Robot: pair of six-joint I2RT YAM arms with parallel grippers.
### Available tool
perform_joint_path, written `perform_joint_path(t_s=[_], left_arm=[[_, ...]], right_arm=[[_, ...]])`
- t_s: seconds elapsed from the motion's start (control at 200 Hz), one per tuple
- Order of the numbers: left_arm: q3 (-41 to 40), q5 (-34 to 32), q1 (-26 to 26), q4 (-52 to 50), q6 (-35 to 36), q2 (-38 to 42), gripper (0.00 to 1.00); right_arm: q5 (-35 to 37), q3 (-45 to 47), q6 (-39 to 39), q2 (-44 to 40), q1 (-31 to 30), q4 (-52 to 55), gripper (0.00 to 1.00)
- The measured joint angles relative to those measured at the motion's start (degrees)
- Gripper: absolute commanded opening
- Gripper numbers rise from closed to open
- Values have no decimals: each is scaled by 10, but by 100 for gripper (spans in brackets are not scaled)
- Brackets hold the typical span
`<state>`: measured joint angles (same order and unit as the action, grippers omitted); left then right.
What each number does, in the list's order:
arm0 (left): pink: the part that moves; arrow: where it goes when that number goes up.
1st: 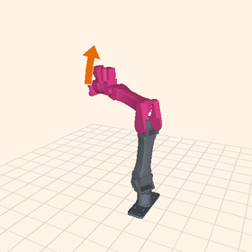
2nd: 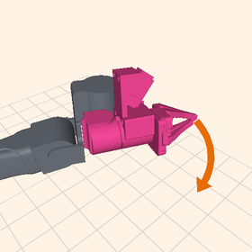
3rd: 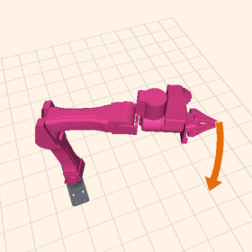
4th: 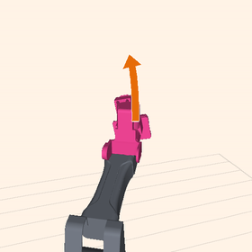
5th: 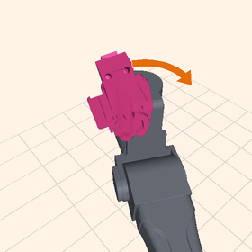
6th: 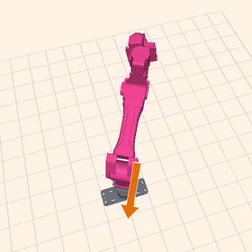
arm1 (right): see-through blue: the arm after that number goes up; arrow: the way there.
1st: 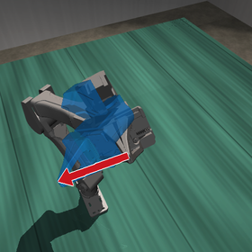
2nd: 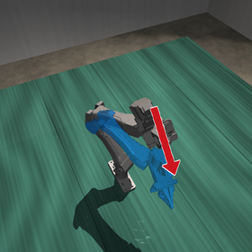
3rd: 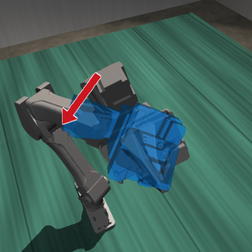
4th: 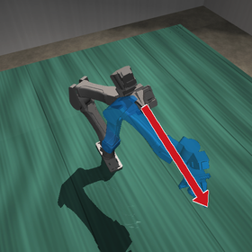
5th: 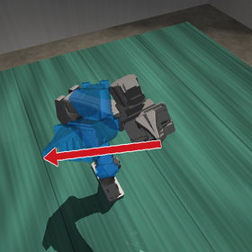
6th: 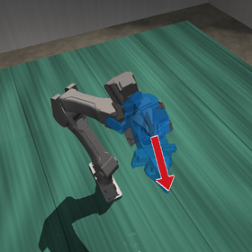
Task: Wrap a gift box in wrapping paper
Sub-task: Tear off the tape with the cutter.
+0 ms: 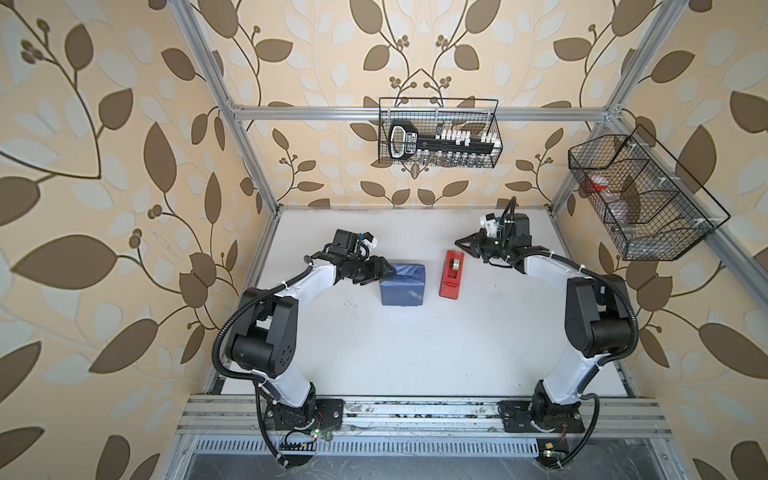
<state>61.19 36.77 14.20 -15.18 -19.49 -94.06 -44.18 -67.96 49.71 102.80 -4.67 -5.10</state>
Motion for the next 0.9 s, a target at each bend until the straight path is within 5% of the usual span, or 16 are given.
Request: perform_joint_path(t_s=[0.34, 0.625, 0.9], left_arm=[[-3, -4, 0, 4, 0, 3, 62], [-4, -4, 0, 6, -1, 3, 61], [-4, -4, 0, 7, -1, 3, 61]], right_arm=[[-2, 45, 4, -17, -33, -5, 0], [18, 194, 17, -134, -74, -19, 0], [47, 310, 45, -138, -107, -70, 0]])
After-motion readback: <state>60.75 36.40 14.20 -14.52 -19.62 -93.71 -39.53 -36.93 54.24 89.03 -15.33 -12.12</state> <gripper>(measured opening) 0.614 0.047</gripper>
